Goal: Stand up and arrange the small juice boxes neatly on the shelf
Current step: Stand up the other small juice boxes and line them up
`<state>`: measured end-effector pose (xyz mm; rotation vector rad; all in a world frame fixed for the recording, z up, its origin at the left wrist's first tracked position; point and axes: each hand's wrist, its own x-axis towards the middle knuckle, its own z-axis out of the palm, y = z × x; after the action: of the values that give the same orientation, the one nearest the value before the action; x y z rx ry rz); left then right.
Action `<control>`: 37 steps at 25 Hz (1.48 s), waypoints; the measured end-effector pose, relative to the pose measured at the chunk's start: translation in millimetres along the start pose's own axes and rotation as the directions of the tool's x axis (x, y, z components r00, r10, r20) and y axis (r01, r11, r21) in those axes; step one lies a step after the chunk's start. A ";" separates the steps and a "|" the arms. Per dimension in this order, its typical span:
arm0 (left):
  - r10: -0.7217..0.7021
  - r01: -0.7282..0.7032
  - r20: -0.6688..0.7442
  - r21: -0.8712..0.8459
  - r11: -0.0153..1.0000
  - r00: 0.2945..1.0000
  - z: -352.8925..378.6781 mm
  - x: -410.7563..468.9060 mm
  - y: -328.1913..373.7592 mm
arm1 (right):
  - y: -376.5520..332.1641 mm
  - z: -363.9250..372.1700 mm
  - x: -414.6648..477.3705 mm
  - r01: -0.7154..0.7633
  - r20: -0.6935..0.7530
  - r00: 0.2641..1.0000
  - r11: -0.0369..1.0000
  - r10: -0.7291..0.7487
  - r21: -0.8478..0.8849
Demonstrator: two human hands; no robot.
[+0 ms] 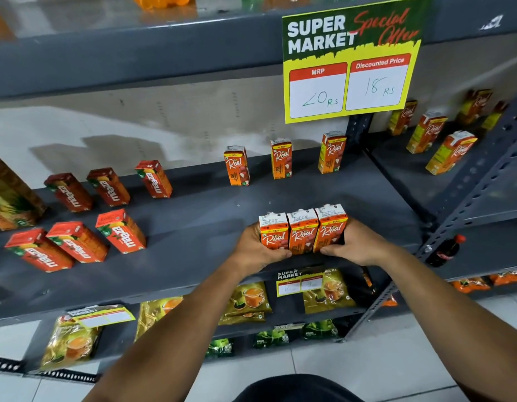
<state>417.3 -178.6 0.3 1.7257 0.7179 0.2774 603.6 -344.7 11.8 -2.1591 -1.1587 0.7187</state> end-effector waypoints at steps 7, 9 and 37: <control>0.001 -0.001 -0.014 0.011 1.000 1.000 2.0 -1.7 -0.5 | -3.4 1.5 1.3 0.021 -0.012 1.000 0.992 -0.019 0.127; 0.007 -0.007 -0.011 0.020 1.000 1.000 2.8 -3.2 -1.3 | -2.7 2.4 0.9 0.037 -0.032 0.999 0.989 -0.033 0.141; 0.046 -0.123 -0.175 -0.463 0.878 0.984 18.3 -29.5 5.8 | -7.2 13.6 -13.3 0.235 -0.304 0.950 0.486 0.068 0.842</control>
<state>405.9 -211.4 5.9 1.2757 0.6256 0.6069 584.0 -349.7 9.9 -1.2313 -0.5041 0.6872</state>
